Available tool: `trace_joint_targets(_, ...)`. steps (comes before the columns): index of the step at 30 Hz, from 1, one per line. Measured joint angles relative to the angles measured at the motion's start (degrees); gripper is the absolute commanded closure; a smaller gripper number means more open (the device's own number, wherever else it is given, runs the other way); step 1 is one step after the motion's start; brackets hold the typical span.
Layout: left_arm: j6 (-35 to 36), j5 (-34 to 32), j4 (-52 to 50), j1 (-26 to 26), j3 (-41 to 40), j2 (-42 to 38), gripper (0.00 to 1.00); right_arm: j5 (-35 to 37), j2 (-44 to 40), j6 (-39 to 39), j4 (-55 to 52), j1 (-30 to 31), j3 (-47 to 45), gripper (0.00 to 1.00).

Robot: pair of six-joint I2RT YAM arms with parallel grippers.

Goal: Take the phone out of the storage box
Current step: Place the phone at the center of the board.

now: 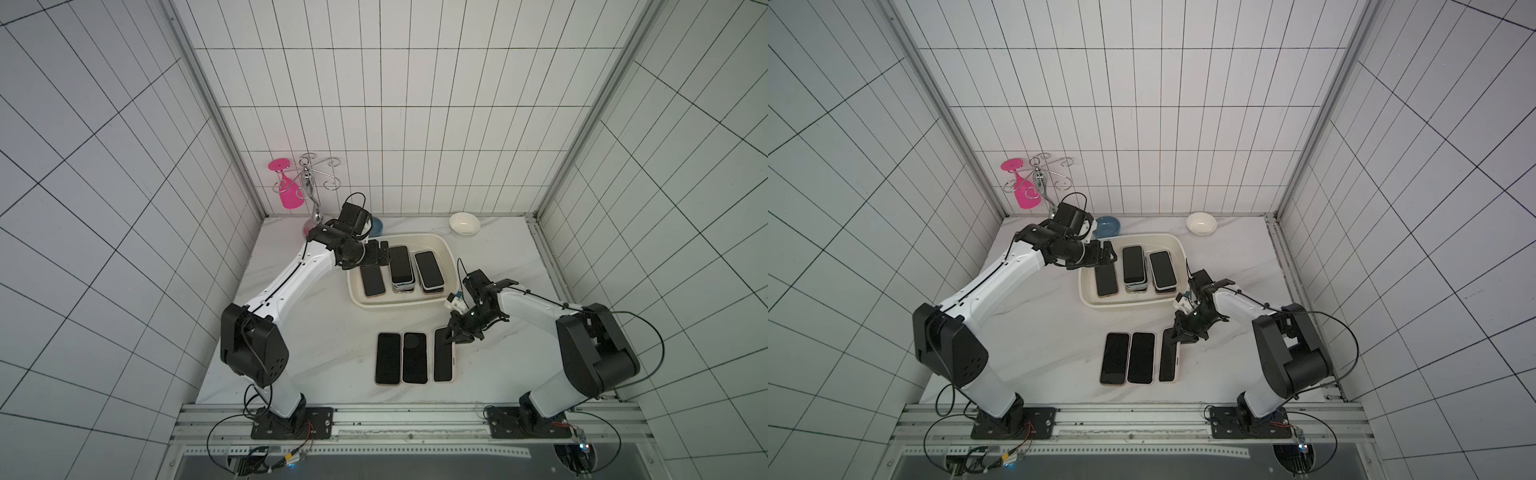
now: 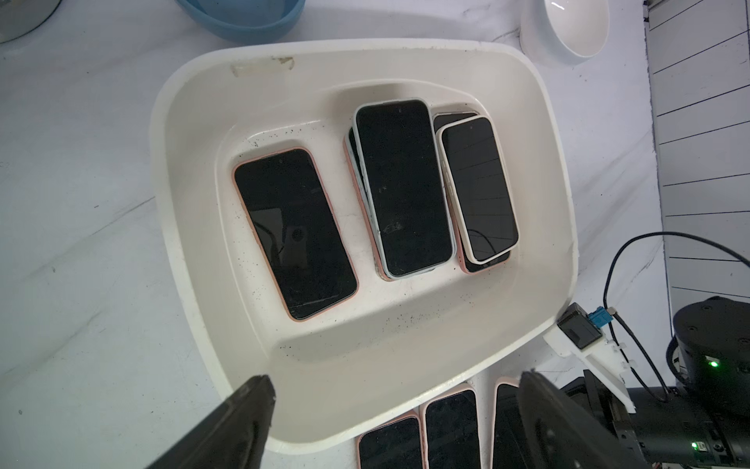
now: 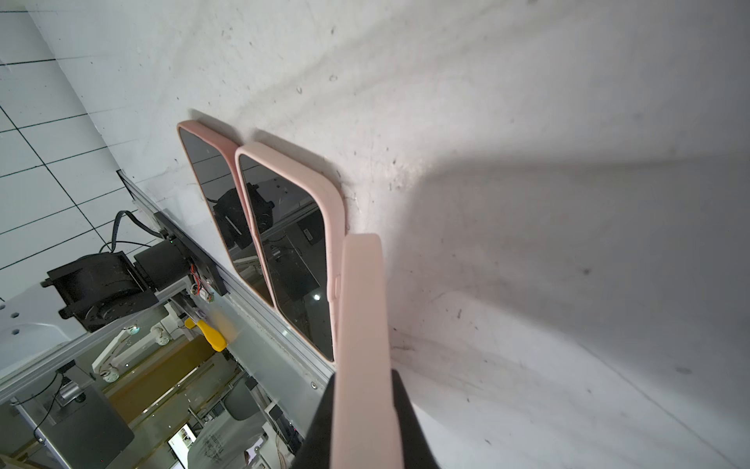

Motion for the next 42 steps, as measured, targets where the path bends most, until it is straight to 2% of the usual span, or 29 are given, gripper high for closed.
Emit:
trace_joint_targets(2, 0.0, 0.0, 0.1, 0.0, -0.2, 0.0, 0.02, -0.5, 0.8, 0.0, 0.4, 0.0, 0.0, 0.80)
trace_joint_targets(4, 0.0, -0.1, 0.2, 0.0, -0.3, 0.1, 0.02, -0.9, 1.6, 0.1, 1.0, 0.0, 0.0, 0.66)
trace_joint_targets(8, 0.0, -0.2, 0.7, 0.0, -0.6, 0.5, 0.02, -1.2, 3.3, 0.2, 2.6, 0.3, -0.3, 0.48)
trace_joint_targets(13, 0.0, -1.0, 0.8, -0.3, -1.3, 1.2, 0.02, -1.1, 2.3, 0.7, 4.5, -1.1, -2.3, 0.40)
trace_joint_targets(18, 0.0, -2.2, 0.8, -1.0, -1.7, 2.0, 0.02, -0.2, -3.1, 2.2, 4.4, -4.7, -4.7, 0.27)
trace_joint_targets(23, 0.0, -3.3, 0.8, -2.0, -1.8, 2.4, 0.02, 0.7, -6.7, 4.0, 4.5, -6.5, -6.1, 0.28)
trace_joint_targets(31, -0.3, -6.0, 0.8, -3.4, -1.8, 4.8, 0.02, 2.6, -8.0, 8.9, 6.5, -7.3, -10.6, 0.47)
trace_joint_targets(42, -1.8, -7.3, 1.3, -4.0, -1.8, 5.7, 0.02, 2.1, -7.2, 14.6, 12.8, -2.2, -12.3, 0.47)
